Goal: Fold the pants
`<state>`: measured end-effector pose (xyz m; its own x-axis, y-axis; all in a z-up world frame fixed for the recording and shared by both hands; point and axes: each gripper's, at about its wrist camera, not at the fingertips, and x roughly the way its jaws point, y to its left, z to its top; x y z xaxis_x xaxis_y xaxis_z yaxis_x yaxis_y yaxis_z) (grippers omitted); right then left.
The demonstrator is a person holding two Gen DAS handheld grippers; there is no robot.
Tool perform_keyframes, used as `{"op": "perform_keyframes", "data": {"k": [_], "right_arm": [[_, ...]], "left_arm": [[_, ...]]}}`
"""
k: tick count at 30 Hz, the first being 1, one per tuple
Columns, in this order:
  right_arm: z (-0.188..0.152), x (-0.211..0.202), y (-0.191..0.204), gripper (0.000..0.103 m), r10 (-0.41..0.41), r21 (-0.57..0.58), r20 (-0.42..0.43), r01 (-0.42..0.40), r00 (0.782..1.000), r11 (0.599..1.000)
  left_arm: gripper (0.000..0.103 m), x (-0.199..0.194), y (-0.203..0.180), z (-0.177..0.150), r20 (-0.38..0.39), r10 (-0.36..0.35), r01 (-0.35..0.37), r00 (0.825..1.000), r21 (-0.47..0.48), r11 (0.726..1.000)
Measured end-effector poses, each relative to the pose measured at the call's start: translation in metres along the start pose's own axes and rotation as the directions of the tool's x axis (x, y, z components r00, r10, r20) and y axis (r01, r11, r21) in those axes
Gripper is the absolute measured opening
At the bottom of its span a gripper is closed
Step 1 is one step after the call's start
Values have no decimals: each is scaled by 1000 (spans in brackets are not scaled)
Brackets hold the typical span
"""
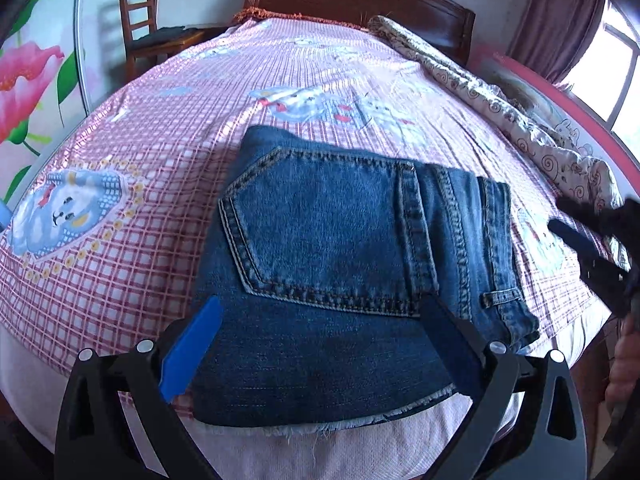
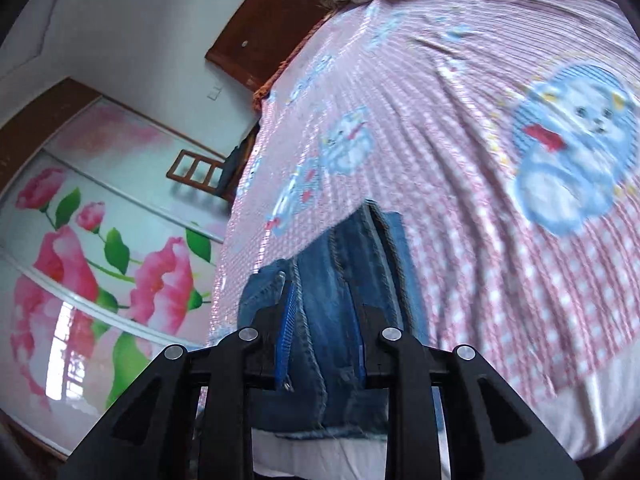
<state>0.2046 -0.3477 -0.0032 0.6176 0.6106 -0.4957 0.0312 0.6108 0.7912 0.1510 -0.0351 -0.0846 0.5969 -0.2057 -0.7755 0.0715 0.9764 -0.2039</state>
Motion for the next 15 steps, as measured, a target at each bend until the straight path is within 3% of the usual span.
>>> {"op": "perform_keyframes", "data": {"k": [3,6,9,10,13,15], "right_arm": [[18,50,20,24,60,-11,-65,-60,996,998],[27,89,22,24,51,16,-105,-50,993,999],[34,120,9,24,-2,65,-136,11,991,998],[35,126,1,22,-8,93,-137,21,991,995],[35,131,-18,0,-80,79,-145,92,986,993],[36,130,-25,0,-61,98,-158,77,986,992]], "left_arm": [[99,2,-4,-3,4,19,-19,1000,28,999],[99,3,-3,-3,-3,23,-23,1000,25,999],[99,3,-3,-4,-6,18,-18,1000,27,999],[99,4,-4,-4,-6,12,-12,1000,29,1000],[99,4,-5,-4,-6,11,-10,1000,35,999],[100,4,-6,-5,-5,12,-12,1000,35,999]]}}
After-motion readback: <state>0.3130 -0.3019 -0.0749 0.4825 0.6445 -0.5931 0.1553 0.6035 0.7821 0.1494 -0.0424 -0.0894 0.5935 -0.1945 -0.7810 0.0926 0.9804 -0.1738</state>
